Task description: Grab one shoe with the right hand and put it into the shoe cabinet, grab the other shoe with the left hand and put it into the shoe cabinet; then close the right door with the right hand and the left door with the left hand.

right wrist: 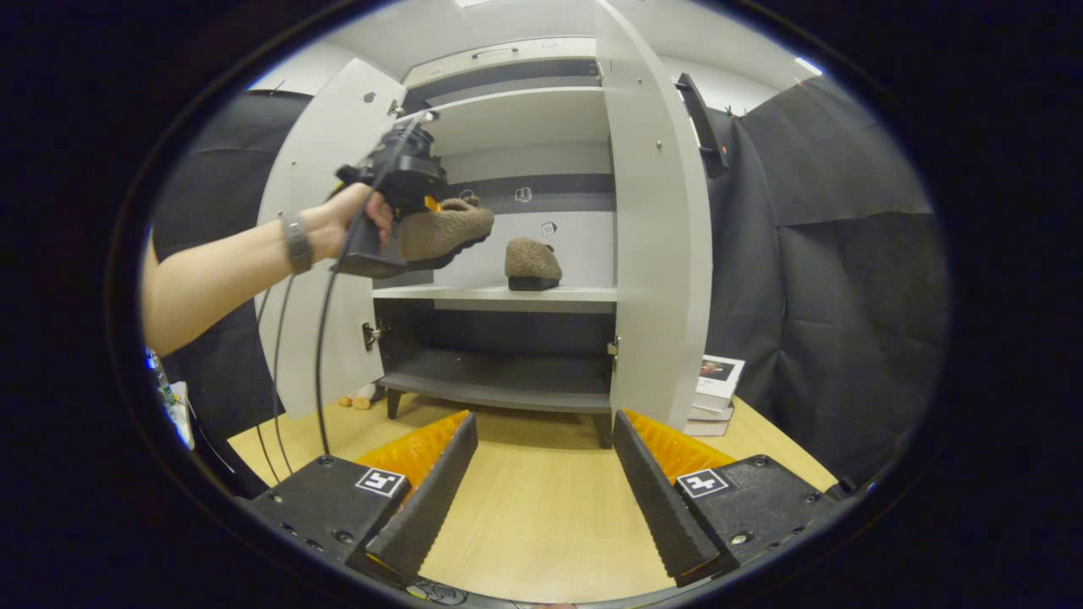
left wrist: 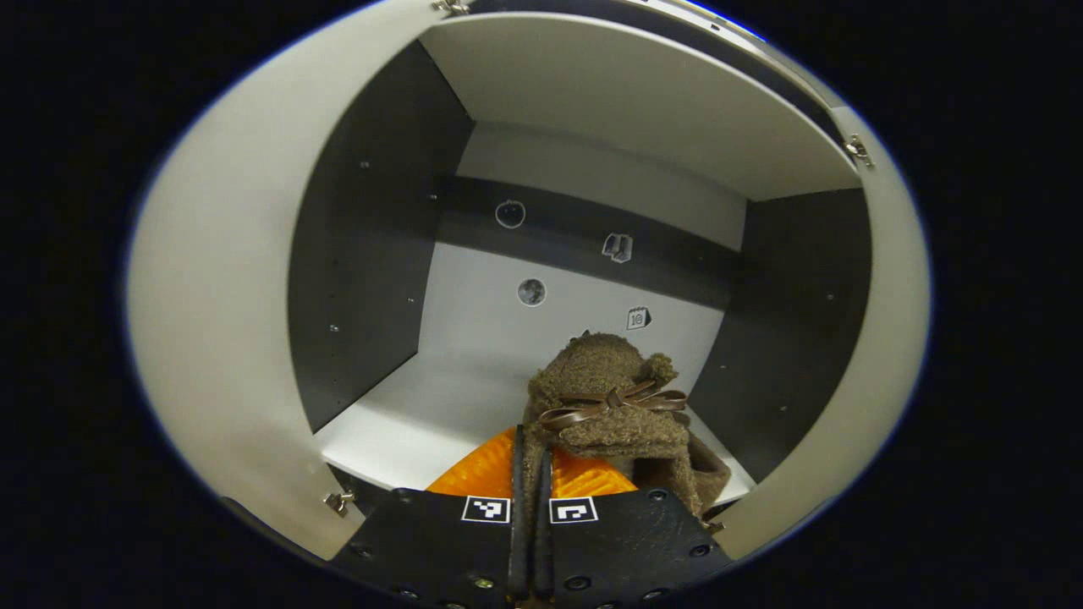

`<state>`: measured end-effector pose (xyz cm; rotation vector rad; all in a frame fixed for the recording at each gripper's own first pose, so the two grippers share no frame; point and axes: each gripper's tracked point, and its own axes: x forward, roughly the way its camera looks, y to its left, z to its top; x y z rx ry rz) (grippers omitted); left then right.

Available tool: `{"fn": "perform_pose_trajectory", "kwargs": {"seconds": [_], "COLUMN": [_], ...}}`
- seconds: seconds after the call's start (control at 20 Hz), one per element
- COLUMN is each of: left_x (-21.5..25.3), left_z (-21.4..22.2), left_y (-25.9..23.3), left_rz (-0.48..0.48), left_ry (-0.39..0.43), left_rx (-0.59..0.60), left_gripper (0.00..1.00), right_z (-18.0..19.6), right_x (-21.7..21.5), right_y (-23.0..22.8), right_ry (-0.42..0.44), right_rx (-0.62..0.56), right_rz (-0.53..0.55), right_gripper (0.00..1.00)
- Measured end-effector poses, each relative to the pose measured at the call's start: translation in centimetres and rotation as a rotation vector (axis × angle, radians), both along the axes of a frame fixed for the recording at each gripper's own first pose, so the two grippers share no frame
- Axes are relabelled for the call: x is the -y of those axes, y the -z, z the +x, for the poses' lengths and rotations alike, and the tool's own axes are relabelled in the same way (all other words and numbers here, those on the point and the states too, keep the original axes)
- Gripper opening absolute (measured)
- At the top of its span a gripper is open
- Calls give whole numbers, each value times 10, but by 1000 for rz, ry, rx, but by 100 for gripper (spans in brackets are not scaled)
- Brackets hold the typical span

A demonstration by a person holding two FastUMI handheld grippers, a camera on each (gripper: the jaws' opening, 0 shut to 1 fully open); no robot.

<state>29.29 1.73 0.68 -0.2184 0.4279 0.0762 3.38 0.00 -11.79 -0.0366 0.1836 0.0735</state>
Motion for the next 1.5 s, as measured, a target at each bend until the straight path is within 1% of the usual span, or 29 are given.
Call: {"fn": "perform_pose_trajectory", "kwargs": {"seconds": [0.1, 0.2, 0.3, 0.45, 0.5, 0.65, 0.8, 0.9, 0.95, 1.05, 1.1, 1.15, 1.2, 1.25, 1.35, 1.4, 1.45, 1.5], "left_x": [0, 3, 3, 1, 0, 2, 2, -2, -5, -1, -1, 2, 5, 4, 1, 0, -3, -5], "left_z": [29, 47, 58, 61, 62, 64, 57, 50, 47, 41, 38, 37, 36, 34, 37, 41, 44, 42], "left_y": [22, 46, 64, 82, 82, 83, 82, 73, 66, 51, 43, 40, 44, 50, 62, 65, 66, 69], "left_rz": [28, 32, 20, 8, 9, 23, -9, -20, -21, -39, -47, -61, -66, -73, -98, -108, -99, -87], "left_ry": [-10, -19, -35, -60, -66, -42, -24, -20, -19, 12, 25, 44, 64, 62, 29, 20, 3, -10], "left_rx": [-75, -163, -224, -285, -286, -305, -324, -306, -286, -243, -221, -204, -210, -229, -261, -259, -264, -284], "left_gripper": [2, 3, 3, 3, 3, 3, 6, 8, 11, 20, 7, 45, 29, 32, 32, 32, 33, 50], "right_z": [-1, -3, -4, -5, -6, -5, -4, -4, -4, -4, -3, -2, -2, -1, -2, -3, -4, -5], "right_x": [3, 6, 13, 23, 26, 30, 26, 21, 19, 16, 14, 12, 11, 10, 10, 10, 11, 10], "right_y": [-1, -1, -1, 1, 2, 5, 5, 4, 3, 4, 6, 7, 8, 8, 5, 4, 3, 3], "right_ry": [10, 21, 43, 76, 85, 98, 85, 68, 59, 42, 34, 27, 22, 16, 12, 13, 13, 13], "right_rx": [0, -1, -2, -5, -7, -16, -18, -12, -11, -14, -17, -21, -24, -27, -23, -18, -14, -15], "right_rz": [1, 8, 12, 29, 35, 48, 51, 44, 40, 38, 40, 42, 46, 49, 53, 55, 58, 59], "right_gripper": [100, 100, 100, 100, 100, 100, 100, 100, 100, 100, 100, 100, 100, 100, 100, 100, 100, 100]}}
